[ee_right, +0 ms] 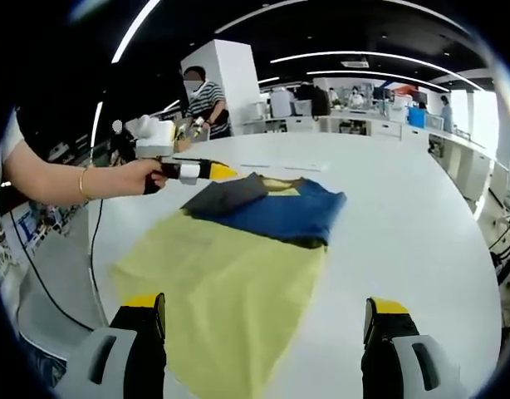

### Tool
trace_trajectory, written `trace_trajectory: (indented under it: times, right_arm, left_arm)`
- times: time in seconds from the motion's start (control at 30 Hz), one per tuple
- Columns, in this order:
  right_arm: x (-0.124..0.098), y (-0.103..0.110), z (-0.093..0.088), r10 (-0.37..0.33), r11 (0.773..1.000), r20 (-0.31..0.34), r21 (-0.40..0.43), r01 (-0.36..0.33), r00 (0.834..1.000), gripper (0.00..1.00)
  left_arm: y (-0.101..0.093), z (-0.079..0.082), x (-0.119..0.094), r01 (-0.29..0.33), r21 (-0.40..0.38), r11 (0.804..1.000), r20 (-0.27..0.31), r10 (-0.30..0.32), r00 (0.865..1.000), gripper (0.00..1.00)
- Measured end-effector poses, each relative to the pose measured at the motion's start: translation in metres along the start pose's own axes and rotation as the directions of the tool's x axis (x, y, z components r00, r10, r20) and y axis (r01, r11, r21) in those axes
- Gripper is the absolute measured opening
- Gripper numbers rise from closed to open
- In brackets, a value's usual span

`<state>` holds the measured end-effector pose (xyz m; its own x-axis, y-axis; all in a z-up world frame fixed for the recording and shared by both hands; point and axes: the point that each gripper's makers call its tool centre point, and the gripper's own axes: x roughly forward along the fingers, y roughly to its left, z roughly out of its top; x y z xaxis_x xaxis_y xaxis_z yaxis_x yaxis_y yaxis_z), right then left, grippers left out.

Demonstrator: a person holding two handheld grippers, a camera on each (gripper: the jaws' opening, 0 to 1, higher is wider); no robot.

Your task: Fold the garment on the visible template until the final outline fits inside the template.

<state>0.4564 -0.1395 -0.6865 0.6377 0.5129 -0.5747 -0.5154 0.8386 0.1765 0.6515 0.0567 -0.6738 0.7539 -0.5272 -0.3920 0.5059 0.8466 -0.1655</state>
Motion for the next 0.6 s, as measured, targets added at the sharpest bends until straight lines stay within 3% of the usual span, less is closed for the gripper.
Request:
trace_trajectory:
  times: [0.07,0.17,0.3,0.43,0.6]
  right_arm:
    - [-0.001,-0.001,0.000,-0.002,1.000,0.000,0.000,0.002,1.000,0.99]
    - [-0.002,-0.002,-0.001,-0.005,1.000,-0.002,0.001,0.005,1.000,0.99]
    - [-0.005,-0.004,-0.004,-0.012,1.000,-0.006,0.004,0.012,1.000,0.99]
    - [-0.006,-0.003,-0.005,-0.009,1.000,-0.009,0.000,0.009,1.000,0.99]
    - [-0.008,-0.002,-0.005,-0.006,1.000,-0.003,-0.023,0.006,1.000,0.99]
  left_arm:
    - [0.005,-0.005,0.000,-0.016,-0.045,0.999,-0.008,0.016,1.000,0.34]
    - [0.014,-0.015,0.003,-0.039,-0.027,0.999,-0.050,0.038,0.998,0.30]
    - [0.018,-0.018,0.003,-0.070,-0.065,0.995,-0.050,0.067,0.996,0.28]
    - [0.023,-0.029,0.006,-0.107,-0.025,0.994,-0.088,0.104,0.991,0.24]
    - [0.024,-0.040,0.015,-0.112,-0.047,0.993,-0.114,0.106,0.988,0.17]
